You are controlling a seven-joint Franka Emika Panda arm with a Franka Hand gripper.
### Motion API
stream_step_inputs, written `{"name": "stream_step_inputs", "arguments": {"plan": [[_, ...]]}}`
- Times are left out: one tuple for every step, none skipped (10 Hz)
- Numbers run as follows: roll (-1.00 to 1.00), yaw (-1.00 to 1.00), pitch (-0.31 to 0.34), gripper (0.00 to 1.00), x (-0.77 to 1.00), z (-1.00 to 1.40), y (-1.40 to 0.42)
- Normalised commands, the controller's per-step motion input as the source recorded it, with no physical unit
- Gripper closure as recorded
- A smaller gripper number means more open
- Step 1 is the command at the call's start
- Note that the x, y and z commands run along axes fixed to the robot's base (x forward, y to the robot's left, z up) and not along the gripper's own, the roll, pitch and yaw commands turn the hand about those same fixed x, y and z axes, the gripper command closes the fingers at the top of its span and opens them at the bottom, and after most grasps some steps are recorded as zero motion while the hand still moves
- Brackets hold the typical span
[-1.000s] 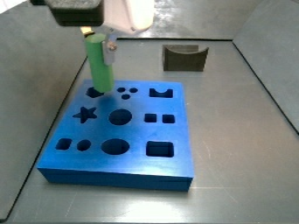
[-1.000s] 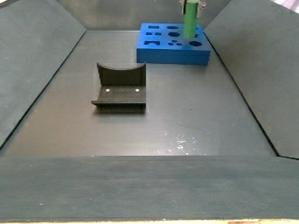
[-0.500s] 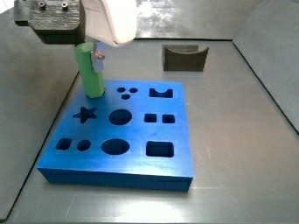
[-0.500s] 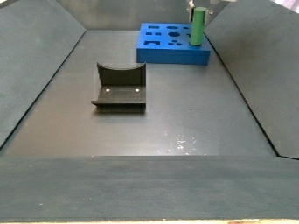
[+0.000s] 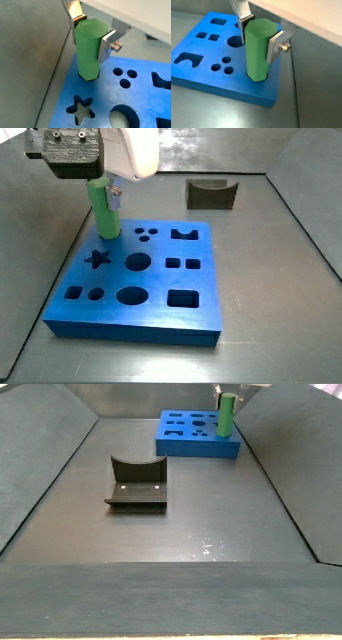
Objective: Pick up the hexagon object. Move up. Place the hexagon object on the fixture. Regrasp the hexagon object. Move to above the board. Insert the hexagon object.
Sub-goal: Insert the hexagon object.
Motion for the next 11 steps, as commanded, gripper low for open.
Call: {"name": "stream_step_inputs", "arguments": {"plan": [[0.06, 0.00, 0.031, 1.00, 0.01, 0.00, 0.00], [0.00, 0.00, 0.000, 1.00, 0.00, -0.04, 0.00], [0.07, 0.00, 0.086, 1.00, 0.00, -0.85, 0.00], [0.08, 0.00, 0.120, 1.00, 0.19, -1.00, 0.00], [0.04, 0.00, 0.000, 1.00, 0.27, -1.00, 0.00], [0.02, 0.00, 0.000, 1.00, 0.34, -1.00, 0.00], [0.01, 0.04, 0.000, 1.00, 0.33, -1.00, 0.00], [0.01, 0.15, 0.000, 1.00, 0.37, -1.00, 0.01], [0.05, 0.28, -0.034, 1.00, 0.32, -1.00, 0.12], [0.13, 0.35, -0.100, 1.00, 0.15, -1.00, 0.21], [0.13, 0.29, -0.171, 1.00, 0.00, -1.00, 0.25]]}}
